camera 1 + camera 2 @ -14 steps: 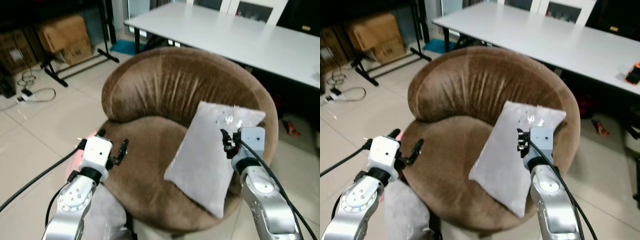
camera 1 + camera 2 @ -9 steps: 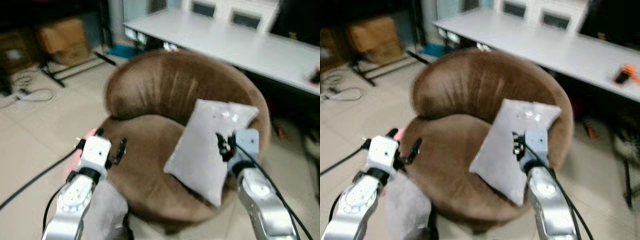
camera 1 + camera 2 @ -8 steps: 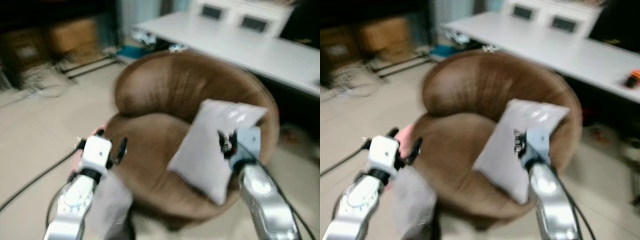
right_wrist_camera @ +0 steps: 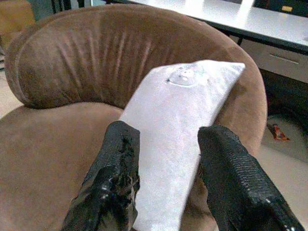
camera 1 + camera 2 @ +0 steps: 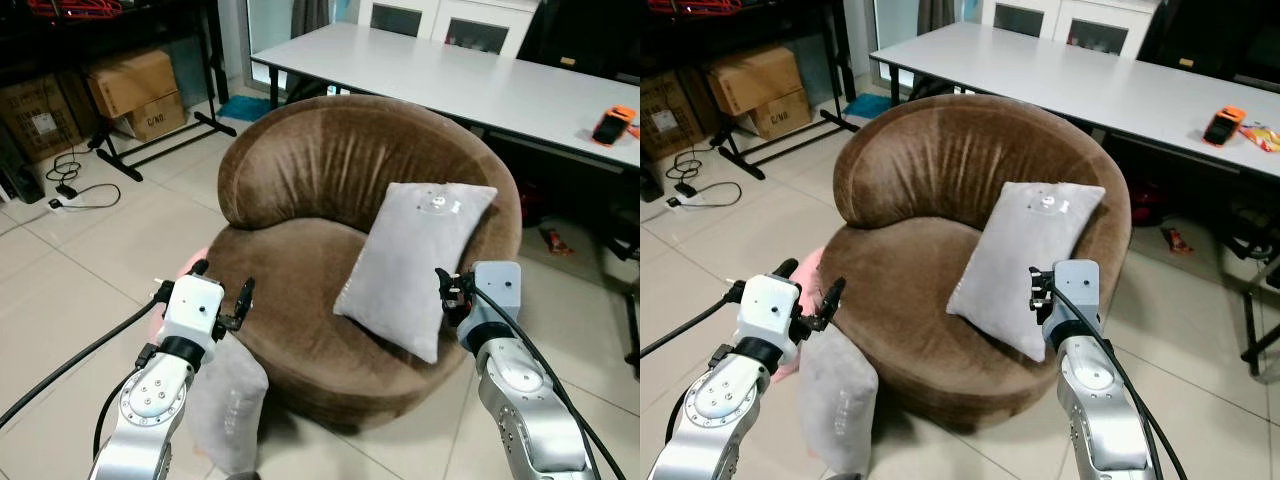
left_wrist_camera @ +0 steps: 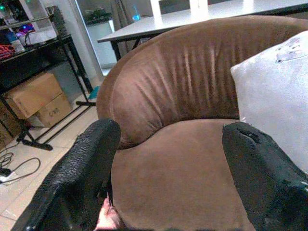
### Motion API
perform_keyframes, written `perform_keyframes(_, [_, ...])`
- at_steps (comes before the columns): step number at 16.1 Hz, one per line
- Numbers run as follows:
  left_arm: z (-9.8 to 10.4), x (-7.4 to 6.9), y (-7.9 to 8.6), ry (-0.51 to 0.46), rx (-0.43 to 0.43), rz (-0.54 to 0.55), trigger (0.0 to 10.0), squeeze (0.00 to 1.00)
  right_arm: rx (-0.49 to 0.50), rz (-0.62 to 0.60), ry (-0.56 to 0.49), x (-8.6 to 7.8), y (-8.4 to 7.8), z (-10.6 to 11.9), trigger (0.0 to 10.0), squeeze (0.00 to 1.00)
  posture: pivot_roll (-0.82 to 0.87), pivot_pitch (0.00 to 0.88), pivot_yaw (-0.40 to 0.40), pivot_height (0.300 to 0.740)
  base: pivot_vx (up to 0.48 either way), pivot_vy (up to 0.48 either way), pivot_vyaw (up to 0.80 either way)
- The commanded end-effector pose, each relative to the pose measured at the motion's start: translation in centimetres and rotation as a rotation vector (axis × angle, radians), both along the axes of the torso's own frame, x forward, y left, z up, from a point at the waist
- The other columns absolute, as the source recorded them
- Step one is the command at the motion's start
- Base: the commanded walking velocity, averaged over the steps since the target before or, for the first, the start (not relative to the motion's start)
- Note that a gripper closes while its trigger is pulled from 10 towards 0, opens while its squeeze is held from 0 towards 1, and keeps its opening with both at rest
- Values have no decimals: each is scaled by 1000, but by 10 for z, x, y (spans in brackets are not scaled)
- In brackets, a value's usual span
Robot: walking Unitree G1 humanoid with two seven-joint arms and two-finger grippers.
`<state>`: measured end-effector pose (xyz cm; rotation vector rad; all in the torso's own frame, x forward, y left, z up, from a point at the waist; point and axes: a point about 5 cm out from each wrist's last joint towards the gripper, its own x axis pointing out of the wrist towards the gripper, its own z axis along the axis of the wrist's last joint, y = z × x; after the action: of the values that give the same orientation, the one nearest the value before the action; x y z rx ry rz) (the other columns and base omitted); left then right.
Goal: Move the pillow to the sofa from floor
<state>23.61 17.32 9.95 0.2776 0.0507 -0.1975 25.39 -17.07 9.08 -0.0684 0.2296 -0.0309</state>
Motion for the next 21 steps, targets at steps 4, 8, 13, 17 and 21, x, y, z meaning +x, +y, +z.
perform_keyframes(4, [0,4,2,4,0,11,10000,0,8,-24,-2,3,-4,2,10000,0,8,0,-40,740,0,332,0])
perform_keyframes(8, [1,5,3,-2,4,17,10000,0,51,-41,-18,4,-5,4,10000,0,6,0,-38,740,0,388,0])
perform_keyframes(13, [1,7,4,-5,6,17,10000,0,55,-40,-9,5,-4,5,10000,0,7,0,-33,740,0,387,0])
perform_keyframes(17, [1,7,4,-5,5,19,10000,0,62,-33,-3,5,-2,5,10000,0,11,0,-33,740,0,380,0])
perform_keyframes(21, [4,6,3,-24,-7,13,10000,0,83,-30,-10,6,-1,6,10000,0,16,0,-39,740,0,0,0])
